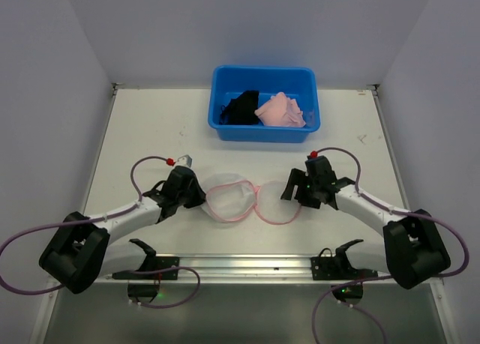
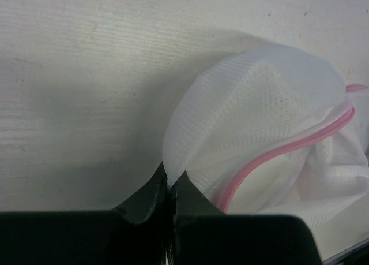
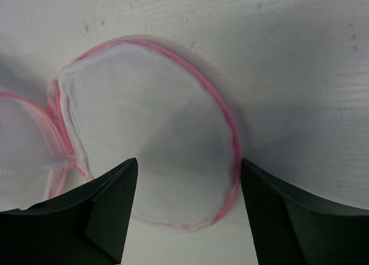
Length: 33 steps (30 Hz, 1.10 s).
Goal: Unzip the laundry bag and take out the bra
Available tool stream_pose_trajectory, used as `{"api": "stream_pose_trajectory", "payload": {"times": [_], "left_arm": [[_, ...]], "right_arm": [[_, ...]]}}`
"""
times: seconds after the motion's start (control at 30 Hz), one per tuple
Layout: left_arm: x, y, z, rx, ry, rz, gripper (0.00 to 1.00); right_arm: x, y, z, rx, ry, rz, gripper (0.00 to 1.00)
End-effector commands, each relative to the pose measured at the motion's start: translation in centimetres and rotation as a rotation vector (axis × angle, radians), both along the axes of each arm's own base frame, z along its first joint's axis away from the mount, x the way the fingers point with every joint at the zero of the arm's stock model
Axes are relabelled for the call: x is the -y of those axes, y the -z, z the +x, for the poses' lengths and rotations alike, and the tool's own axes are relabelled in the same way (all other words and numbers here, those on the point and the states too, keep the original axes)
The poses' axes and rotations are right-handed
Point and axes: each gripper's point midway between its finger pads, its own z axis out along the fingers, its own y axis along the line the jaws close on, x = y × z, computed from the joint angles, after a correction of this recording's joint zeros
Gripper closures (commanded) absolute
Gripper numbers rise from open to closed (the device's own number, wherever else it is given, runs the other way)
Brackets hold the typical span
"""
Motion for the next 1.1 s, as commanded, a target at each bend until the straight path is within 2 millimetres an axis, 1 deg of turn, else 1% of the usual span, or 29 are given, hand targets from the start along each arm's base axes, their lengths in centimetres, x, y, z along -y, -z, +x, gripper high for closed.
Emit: {"api": "stream_pose_trajectory", "payload": {"times": [0.0, 0.07, 0.1, 0.17, 0.2, 0.23, 0.27, 0.3, 0.33, 0.37, 0.4, 0.43, 0.47, 0.5, 0.53, 0.57, 0.6, 0.63, 0.67, 0.73, 0.77, 0.8, 0.87, 0.9, 0.93, 0.97, 1.0, 1.03, 1.07], "left_arm": [[-0.6, -0.2, 0.2, 0.016, -0.038, -0.003, 1.00], [-0.6, -0.3, 0.1, 0.020, -0.035, -0.005, 1.00], [-0.6, -0.3, 0.2, 0.024, -0.033, -0.006, 1.00], [-0.4, -0.4, 0.2, 0.027, -0.022, -0.007, 1.00], [-0.3, -0.6, 0.3, 0.034, -0.019, -0.013, 1.00], [-0.1, -0.7, 0.4, 0.036, -0.014, -0.019, 1.00], [0.2, -0.8, 0.2, 0.031, 0.001, -0.030, 1.00], [0.9, -1.5, 0.9, 0.067, 0.010, -0.059, 1.00], [1.3, -1.8, 1.1, 0.071, 0.021, -0.067, 1.00], [1.6, -1.7, 1.2, 0.066, 0.030, -0.066, 1.00], [2.3, -2.5, 1.8, 0.082, 0.036, -0.075, 1.00], [2.9, -2.7, 1.8, 0.086, 0.050, -0.075, 1.00], [3.3, -2.5, 2.1, 0.078, 0.044, -0.071, 1.00], [4.1, -3.4, 2.7, 0.096, 0.046, -0.090, 1.00], [4.9, -3.7, 2.7, 0.099, 0.060, -0.100, 1.00], [5.6, -3.4, 2.9, 0.091, 0.062, -0.102, 1.00], [6.3, -3.6, 3.2, 0.103, 0.072, -0.109, 1.00], [8.1, -4.6, 3.5, 0.123, 0.103, -0.120, 1.00], [8.8, -3.5, 3.5, 0.096, 0.114, -0.098, 1.00], [11.2, -3.1, 3.5, 0.079, 0.152, -0.101, 1.00], [12.2, -3.2, 3.6, 0.079, 0.157, -0.131, 1.00], [12.9, -3.1, 3.5, 0.077, 0.161, -0.152, 1.00], [14.1, -2.2, 3.0, 0.049, 0.172, -0.179, 1.00], [14.5, -2.3, 3.1, 0.053, 0.172, -0.196, 1.00], [14.8, -2.0, 2.9, 0.047, 0.175, -0.200, 1.00], [14.9, -1.4, 2.7, 0.032, 0.165, -0.205, 1.00], [15.3, -1.5, 2.7, 0.040, 0.165, -0.223, 1.00], [15.3, -1.2, 2.6, 0.037, 0.161, -0.230, 1.00], [15.8, -1.4, 2.3, 0.030, 0.173, -0.263, 1.00]], "right_arm": [[-0.9, 1.5, -1.2, -0.076, 0.004, 0.024, 0.29], [-1.0, 1.6, -1.2, -0.077, 0.007, 0.021, 0.41], [-0.7, 1.2, -1.0, -0.057, 0.018, 0.013, 0.61], [-0.3, 0.4, -0.9, -0.033, 0.036, -0.005, 0.78], [0.4, 0.0, -0.5, -0.003, 0.051, -0.034, 0.93], [0.4, -1.8, 0.3, 0.053, 0.058, -0.030, 0.98], [1.0, -2.3, 0.2, 0.065, 0.047, -0.062, 1.00], [1.3, -3.2, 0.5, 0.094, 0.048, -0.079, 1.00], [1.7, -4.8, 1.5, 0.146, 0.057, -0.096, 1.00], [1.8, -6.1, 1.8, 0.193, 0.036, -0.108, 1.00], [2.2, -6.8, 1.7, 0.196, 0.030, -0.127, 1.00], [2.2, -8.6, 2.3, 0.235, 0.026, -0.130, 1.00], [2.4, -9.3, 1.9, 0.245, -0.001, -0.147, 1.00], [2.1, -10.2, 2.0, 0.263, -0.020, -0.145, 1.00], [1.7, -11.8, 2.3, 0.298, -0.044, -0.138, 1.00], [1.3, -12.3, 2.0, 0.299, -0.072, -0.123, 1.00], [0.7, -13.2, 1.9, 0.319, -0.098, -0.103, 1.00], [0.1, -14.3, 2.0, 0.343, -0.116, -0.084, 1.00], [-0.9, -15.0, 1.9, 0.365, -0.158, -0.054, 1.00], [-2.0, -16.3, 2.0, 0.402, -0.190, -0.022, 1.00], [-3.4, -16.9, 1.5, 0.408, -0.241, 0.028, 1.00], [-4.2, -17.1, 1.4, 0.411, -0.264, 0.050, 1.00], [-5.8, -17.1, 1.4, 0.408, -0.299, 0.086, 1.00], [-7.0, -16.9, 0.8, 0.393, -0.342, 0.114, 1.00], [-7.7, -16.1, 0.9, 0.369, -0.356, 0.114, 1.00], [-8.5, -16.0, 1.1, 0.372, -0.366, 0.130, 1.00], [-9.7, -15.6, 0.6, 0.352, -0.399, 0.152, 1.00], [-10.4, -14.5, 0.6, 0.313, -0.402, 0.158, 1.00], [-11.5, -14.3, 0.7, 0.324, -0.414, 0.179, 1.00]]}}
